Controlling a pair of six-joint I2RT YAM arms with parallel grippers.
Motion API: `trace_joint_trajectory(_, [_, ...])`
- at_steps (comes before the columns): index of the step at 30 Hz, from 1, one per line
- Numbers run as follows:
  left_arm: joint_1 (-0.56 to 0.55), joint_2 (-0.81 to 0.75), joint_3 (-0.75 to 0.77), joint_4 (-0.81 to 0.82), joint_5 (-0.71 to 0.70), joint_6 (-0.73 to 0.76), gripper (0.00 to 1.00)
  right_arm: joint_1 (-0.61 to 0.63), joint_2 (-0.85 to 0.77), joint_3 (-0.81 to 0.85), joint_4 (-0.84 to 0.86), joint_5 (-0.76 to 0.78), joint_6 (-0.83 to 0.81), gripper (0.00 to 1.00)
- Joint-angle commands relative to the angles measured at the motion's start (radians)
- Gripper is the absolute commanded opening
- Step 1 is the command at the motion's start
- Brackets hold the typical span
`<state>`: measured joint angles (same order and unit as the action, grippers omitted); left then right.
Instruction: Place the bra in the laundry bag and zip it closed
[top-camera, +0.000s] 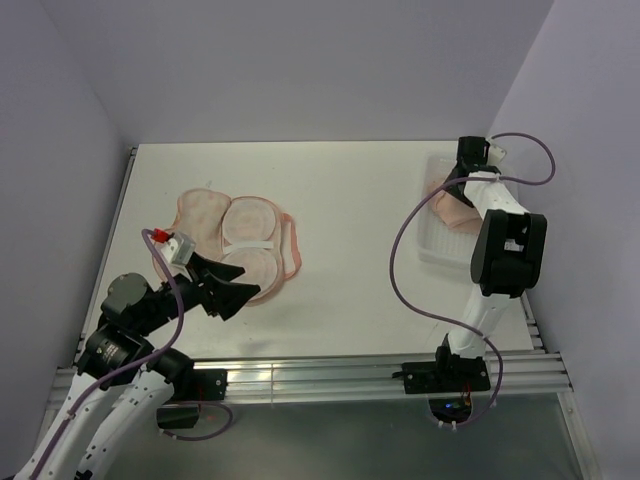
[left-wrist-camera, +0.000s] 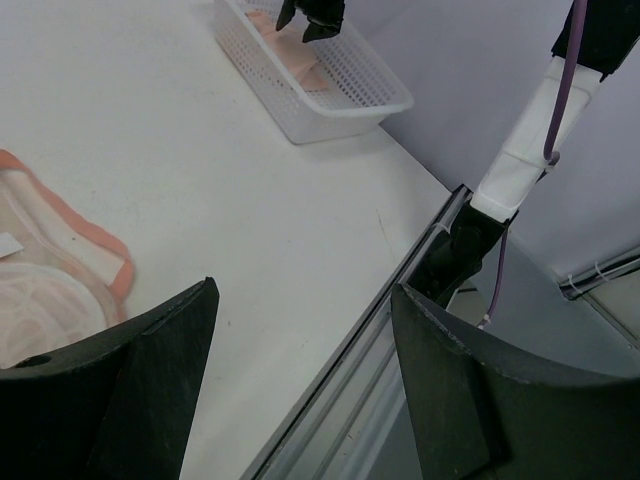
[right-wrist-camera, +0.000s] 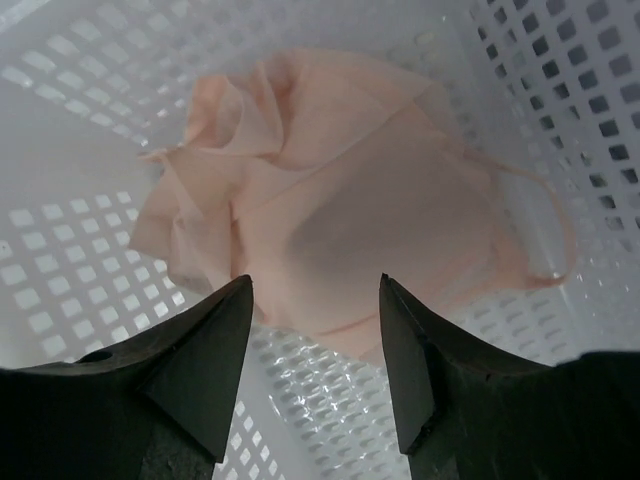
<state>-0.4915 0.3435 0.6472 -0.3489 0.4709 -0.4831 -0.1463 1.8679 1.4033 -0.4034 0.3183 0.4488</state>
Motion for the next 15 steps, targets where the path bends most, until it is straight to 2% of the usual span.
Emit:
trace_joint_trajectory(1, [-0.01,-0.012,-0.001,0.002,-0.049,0.009,0.77,-0.004,0.037,0.108,-0.066,0.061,-0.025,0.61])
trace_joint_trajectory(3, [-0.01,-0.006,-0.003,0.002,-0.052,0.008,0.77,0.007,0.059,0.123,-0.061,0.042,-0.041,0.61])
trace_joint_trajectory(10, [-0.009,0.015,-0.004,0.002,-0.06,0.006,0.77,0.057,0.097,0.152,-0.041,-0.007,-0.062,0.45])
trace_joint_trajectory(15, [0.011,0.025,-0.006,0.005,-0.06,0.005,0.77,0.057,0.169,0.198,-0.052,-0.07,-0.042,0.45])
